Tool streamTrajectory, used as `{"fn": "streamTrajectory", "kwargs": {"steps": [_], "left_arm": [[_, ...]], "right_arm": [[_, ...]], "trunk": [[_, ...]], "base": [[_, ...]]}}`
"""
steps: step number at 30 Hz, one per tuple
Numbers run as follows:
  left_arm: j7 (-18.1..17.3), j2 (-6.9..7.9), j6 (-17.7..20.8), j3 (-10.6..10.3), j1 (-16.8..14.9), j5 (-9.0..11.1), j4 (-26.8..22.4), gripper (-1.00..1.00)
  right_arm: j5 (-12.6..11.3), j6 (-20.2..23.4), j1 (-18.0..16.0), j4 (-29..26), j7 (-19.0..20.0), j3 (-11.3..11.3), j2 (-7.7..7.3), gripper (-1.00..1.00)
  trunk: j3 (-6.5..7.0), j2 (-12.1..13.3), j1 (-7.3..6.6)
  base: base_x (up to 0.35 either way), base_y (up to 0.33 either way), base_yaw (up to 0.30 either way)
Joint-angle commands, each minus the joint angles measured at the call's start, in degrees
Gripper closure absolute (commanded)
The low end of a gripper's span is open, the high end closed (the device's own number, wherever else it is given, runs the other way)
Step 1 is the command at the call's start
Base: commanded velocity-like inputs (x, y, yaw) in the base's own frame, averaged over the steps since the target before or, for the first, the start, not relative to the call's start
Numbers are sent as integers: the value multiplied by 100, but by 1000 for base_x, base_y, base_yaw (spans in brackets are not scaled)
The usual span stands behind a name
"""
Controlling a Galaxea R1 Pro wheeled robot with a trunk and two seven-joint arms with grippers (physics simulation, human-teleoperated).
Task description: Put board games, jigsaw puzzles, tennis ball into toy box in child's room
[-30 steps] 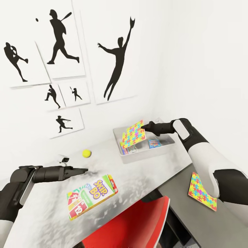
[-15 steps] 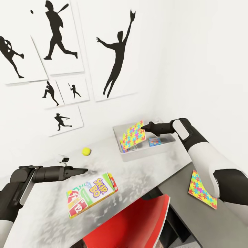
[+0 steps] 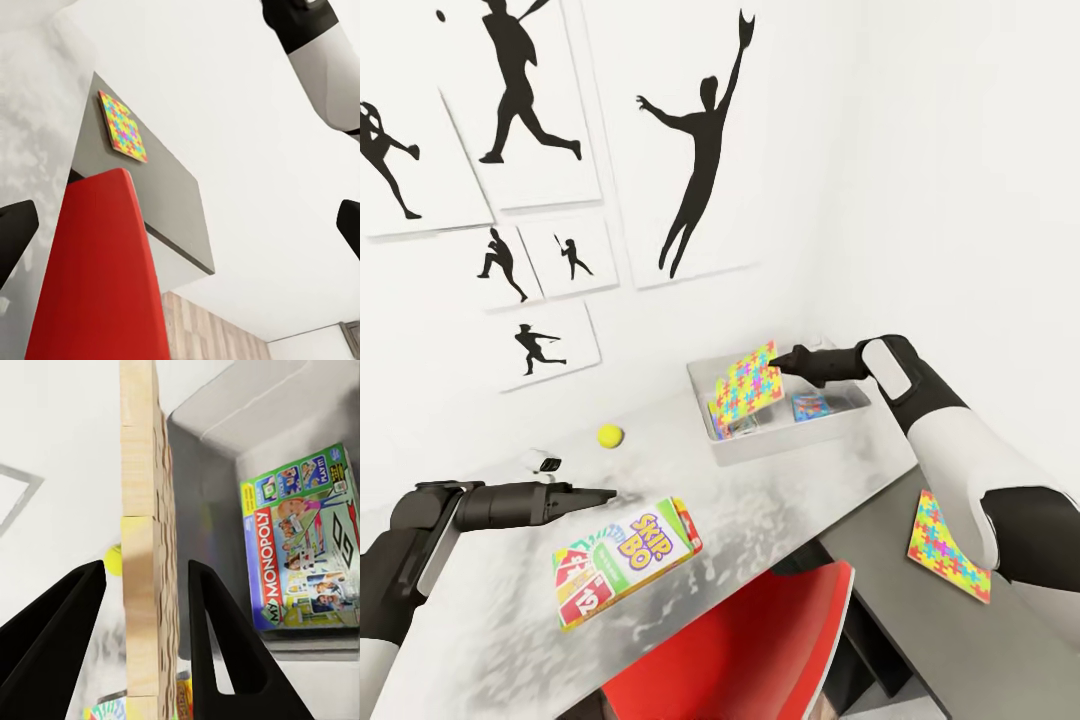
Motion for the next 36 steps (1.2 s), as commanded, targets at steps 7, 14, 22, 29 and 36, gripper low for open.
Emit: {"fn": "streamTrajectory", "kwargs": {"steps": [7, 14, 22, 29, 36], "left_arm": [[-21, 2, 54, -9, -4, -2, -2, -100], [-21, 7, 53, 2, -5, -2, -2, -100], [-21, 11, 53, 15, -5, -2, -2, -100], [-21, 11, 53, 18, -5, -2, -2, -100], [-21, 11, 53, 22, -5, -2, -2, -100]], "right_arm": [[67, -6, -68, -33, 54, 31, 1, 100], [59, -6, -68, -50, 57, 32, -11, 100], [59, -1, -76, -52, 57, 25, -4, 100], [59, -1, -76, -55, 57, 25, -8, 100], [63, -12, -84, -58, 57, 29, -15, 100]], "trunk": [[-11, -9, 3], [-11, -9, 3], [-47, -9, 3], [-110, -9, 3], [-174, -9, 3]], "base": [[0, 0, 0], [0, 0, 0], [0, 0, 0], [0, 0, 0], [0, 0, 0]]}}
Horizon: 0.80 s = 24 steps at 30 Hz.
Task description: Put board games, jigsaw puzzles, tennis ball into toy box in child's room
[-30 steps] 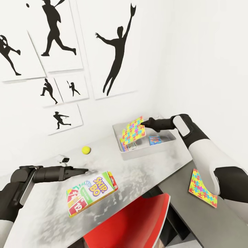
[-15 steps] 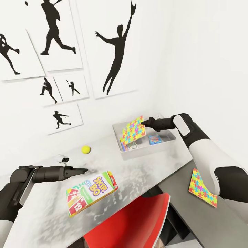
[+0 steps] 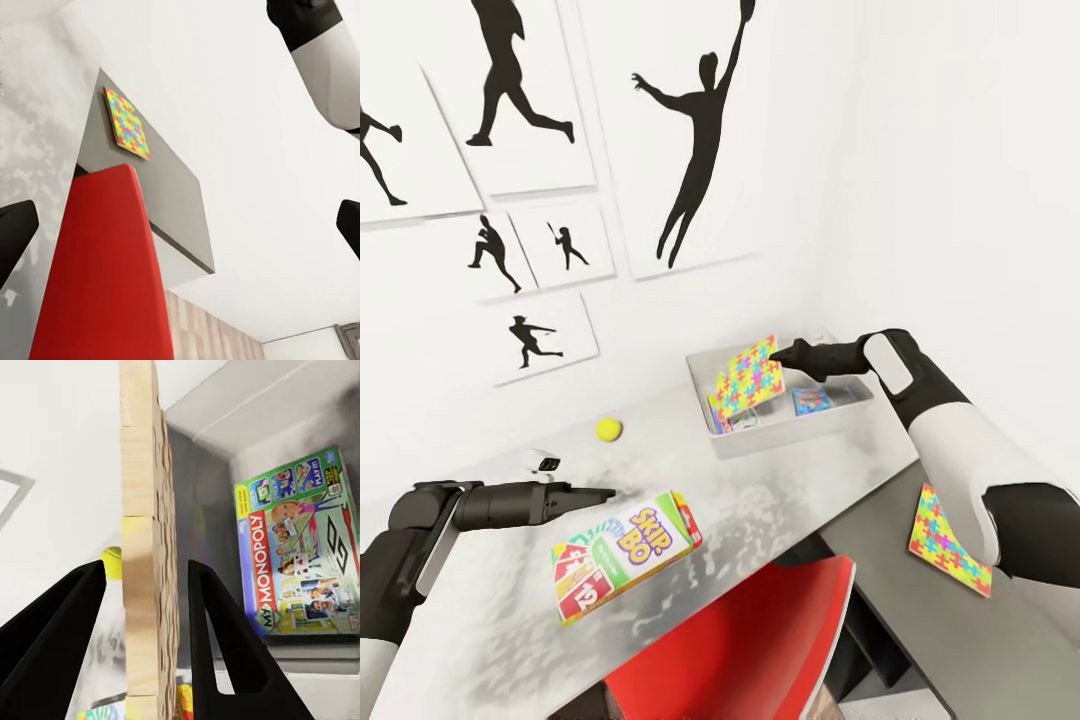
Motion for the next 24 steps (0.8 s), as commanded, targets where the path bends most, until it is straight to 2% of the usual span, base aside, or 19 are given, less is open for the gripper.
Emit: {"fn": "streamTrajectory", "kwargs": {"steps": [1, 17, 24], "left_arm": [[-21, 2, 61, -4, -4, -1, -2, -100], [-21, 2, 61, -6, -4, -2, -2, -100], [-21, 2, 61, -7, -4, -7, -2, -100]], "right_arm": [[56, -2, -23, -4, 59, 24, -7, 100], [59, -75, -129, -11, 54, 26, 7, 100], [59, -89, -130, -60, 59, 26, -5, 100]], "trunk": [[-19, -10, 2], [-166, -10, 2], [-182, -10, 2]], "base": [[0, 0, 0], [0, 0, 0], [0, 0, 0]]}}
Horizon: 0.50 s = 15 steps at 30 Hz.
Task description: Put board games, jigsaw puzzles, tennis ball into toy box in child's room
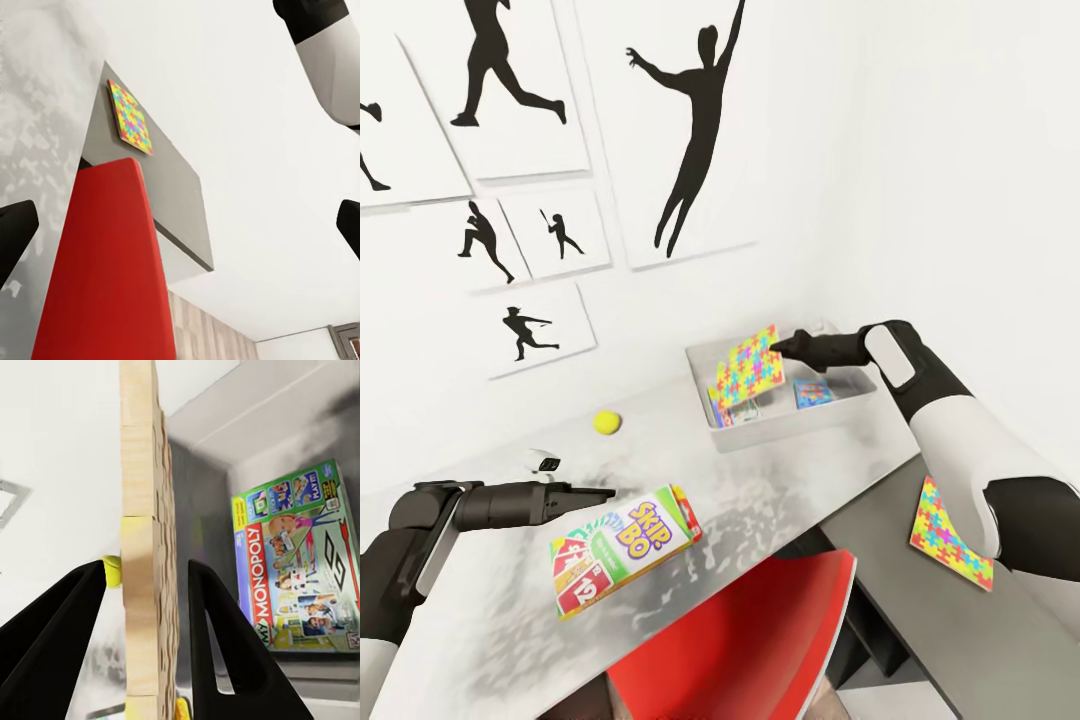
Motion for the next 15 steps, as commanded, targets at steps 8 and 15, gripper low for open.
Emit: {"fn": "streamTrajectory", "kwargs": {"steps": [8, 15], "left_arm": [[-21, 10, 61, 7, -3, -5, -2, -100], [-21, 11, 61, 7, -3, -5, -2, -100]], "right_arm": [[61, -1, -6, -100, 57, 22, 4, 100], [61, -1, -6, -103, 57, 22, 10, -100]], "trunk": [[-10, -9, 3], [-10, -9, 3]], "base": [[0, 0, 0], [0, 0, 0]]}}
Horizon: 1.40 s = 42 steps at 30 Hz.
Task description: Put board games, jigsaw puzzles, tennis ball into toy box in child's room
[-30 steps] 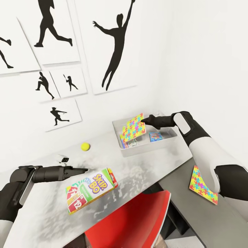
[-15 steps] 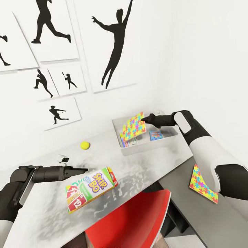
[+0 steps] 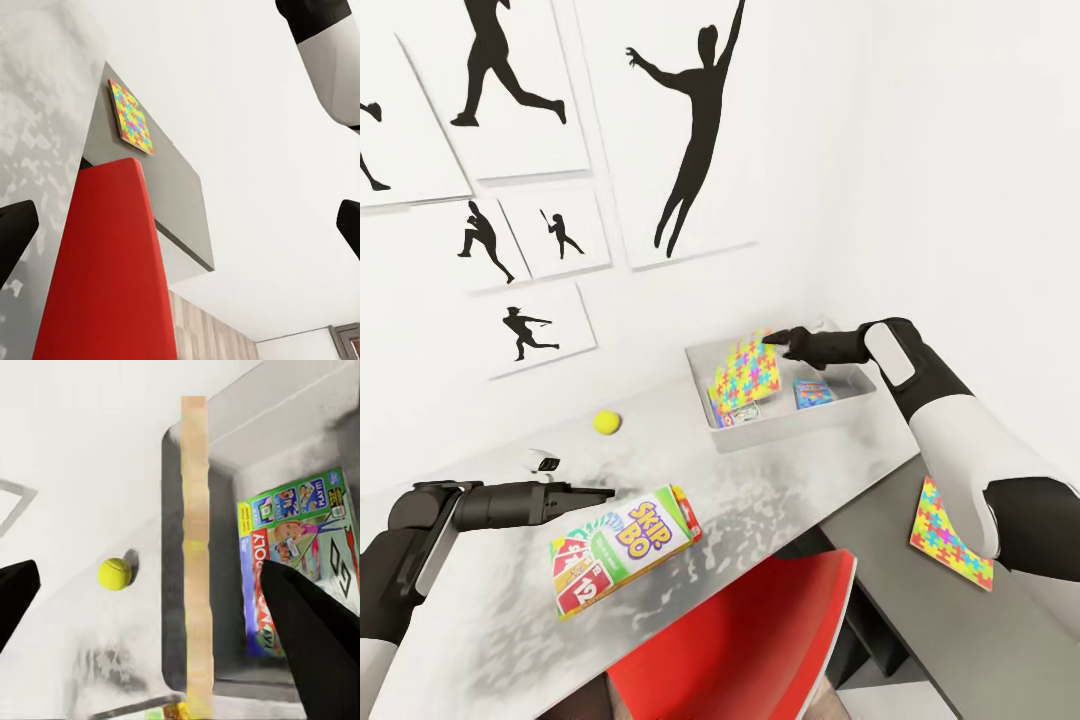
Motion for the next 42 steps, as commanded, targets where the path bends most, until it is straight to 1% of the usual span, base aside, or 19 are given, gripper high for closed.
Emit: {"fn": "streamTrajectory", "kwargs": {"steps": [1, 12, 16, 20, 22, 24, 25, 27, 29, 30, 32, 34, 39, 42], "left_arm": [[-21, 2, 61, -2, -3, -2, -2, -100], [-21, 2, 52, -2, -3, -2, -2, -100], [-21, 2, -116, -2, -3, 5, -2, -100], [-21, 2, -168, -2, -3, 7, 12, -100], [-21, 2, -178, -2, -3, 12, 18, -100], [-21, 2, -182, -2, -3, 15, 22, -100], [-21, 0, -184, -2, -2, 14, 23, -100], [-21, -4, -185, -2, -3, 12, 24, -100], [-21, -6, -185, -2, -3, 13, 24, -100], [-21, -6, -185, -2, -3, 15, 24, -100], [-21, -7, -185, -2, -2, 15, 25, -100], [-21, -4, -188, -2, -2, 16, 25, -100], [-21, -6, -187, -2, 0, 16, 25, -100], [-21, -7, -186, -2, -3, 16, 25, -100]], "right_arm": [[52, 1, -6, 1, 56, 20, -2, -100], [52, -3, -6, 1, 56, 29, -16, -100], [52, -7, -6, -7, 56, 29, -23, -100], [50, 0, -2, -19, 61, 29, -34, -100], [46, 25, 13, -112, 84, 29, -39, -100], [44, 62, 59, -443, 141, 29, -44, -100], [40, 108, 142, -790, 177, 26, -47, -100], [32, 274, 277, -1276, 199, 19, -70, -100], [22, 477, 473, -1725, 208, -7, -111, -100], [0, 568, 629, -2054, 211, -26, -134, -100], [-23, 633, 844, -2432, 213, -40, -179, -100], [-43, 675, 1063, -2780, 213, -50, -257, -100], [-53, 684, 1507, -3259, 214, -58, -301, -100], [-53, 684, 1662, -3482, 214, -54, -300, -100]], "trunk": [[-9, -9, 3], [-9, -9, 3], [-9, -9, 3], [-9, -9, 3], [-9, -9, 3], [-8, -9, 3], [-5, -9, 3], [7, -9, 3], [22, -9, 3], [31, -9, 3], [49, -9, 3], [67, -9, 3], [114, -9, 3], [142, -9, 3]], "base": [[0, 0, 0], [0, 0, 0], [0, 0, 0], [0, 0, 0], [0, 0, 0], [0, 0, 0], [0, 0, 0], [0, 0, 0], [-21, 0, 0], [-87, 0, 0], [-103, 0, 0], [-46, 0, 0], [-44, 7, 0], [-144, 80, 0]]}}
